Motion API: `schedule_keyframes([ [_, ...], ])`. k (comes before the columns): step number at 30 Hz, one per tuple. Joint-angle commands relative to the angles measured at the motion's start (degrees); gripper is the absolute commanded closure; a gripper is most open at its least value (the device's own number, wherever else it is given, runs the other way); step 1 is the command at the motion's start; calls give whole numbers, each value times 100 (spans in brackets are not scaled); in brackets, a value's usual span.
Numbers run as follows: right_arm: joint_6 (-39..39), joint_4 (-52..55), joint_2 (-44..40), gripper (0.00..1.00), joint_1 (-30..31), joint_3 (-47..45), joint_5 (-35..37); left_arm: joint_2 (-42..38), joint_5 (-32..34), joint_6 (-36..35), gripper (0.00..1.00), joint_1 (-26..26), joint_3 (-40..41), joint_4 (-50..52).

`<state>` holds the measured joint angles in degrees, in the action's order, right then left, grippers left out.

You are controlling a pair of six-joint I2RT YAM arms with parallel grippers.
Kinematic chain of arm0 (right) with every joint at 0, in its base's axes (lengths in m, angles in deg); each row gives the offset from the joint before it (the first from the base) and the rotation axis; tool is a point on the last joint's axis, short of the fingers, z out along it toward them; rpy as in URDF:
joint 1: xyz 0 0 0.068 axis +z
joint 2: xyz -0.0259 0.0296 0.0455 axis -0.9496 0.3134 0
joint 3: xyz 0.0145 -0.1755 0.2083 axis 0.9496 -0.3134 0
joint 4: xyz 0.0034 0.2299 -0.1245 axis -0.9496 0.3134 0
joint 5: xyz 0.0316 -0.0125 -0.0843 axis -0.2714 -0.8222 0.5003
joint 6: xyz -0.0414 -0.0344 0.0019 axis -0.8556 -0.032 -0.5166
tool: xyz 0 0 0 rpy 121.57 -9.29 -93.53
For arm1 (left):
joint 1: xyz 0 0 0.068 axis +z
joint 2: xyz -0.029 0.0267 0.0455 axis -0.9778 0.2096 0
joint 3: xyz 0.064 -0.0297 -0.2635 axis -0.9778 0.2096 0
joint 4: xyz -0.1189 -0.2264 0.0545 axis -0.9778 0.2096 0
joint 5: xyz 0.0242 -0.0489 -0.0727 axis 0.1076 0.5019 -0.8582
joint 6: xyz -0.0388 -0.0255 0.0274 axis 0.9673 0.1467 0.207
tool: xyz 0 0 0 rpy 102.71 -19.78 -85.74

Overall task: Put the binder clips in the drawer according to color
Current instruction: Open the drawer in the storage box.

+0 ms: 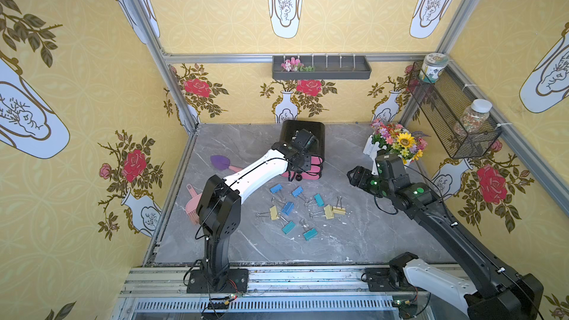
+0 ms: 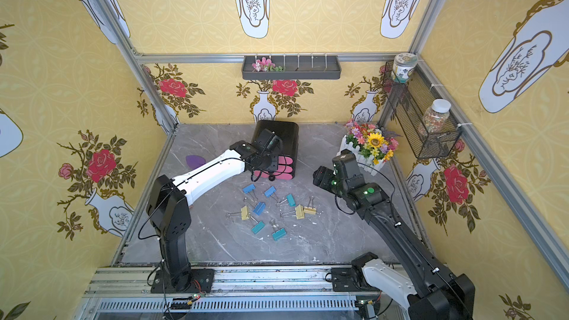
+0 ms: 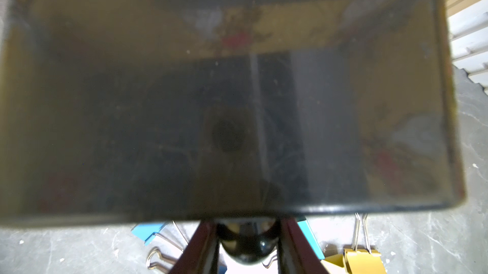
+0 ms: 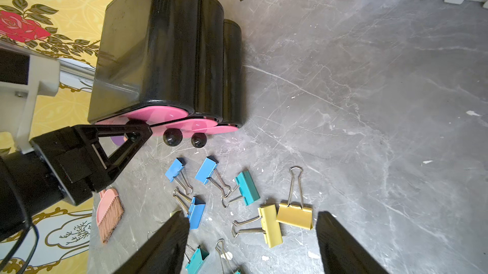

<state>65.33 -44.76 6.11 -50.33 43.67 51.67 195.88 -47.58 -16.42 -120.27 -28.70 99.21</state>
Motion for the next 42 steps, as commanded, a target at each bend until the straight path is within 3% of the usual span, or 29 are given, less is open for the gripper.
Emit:
schedule_keyframes([
  [1,11,-105,31,20,7,-26,-13,-105,-48,73,76,-51,103,-17],
  [33,3,-197,32,22,25,-233,-120,-1321,-79,994,77,-606,1621,196],
  [42,-42,-19,-19,25,262,-350,38,-1375,40,1049,67,-606,1717,147],
])
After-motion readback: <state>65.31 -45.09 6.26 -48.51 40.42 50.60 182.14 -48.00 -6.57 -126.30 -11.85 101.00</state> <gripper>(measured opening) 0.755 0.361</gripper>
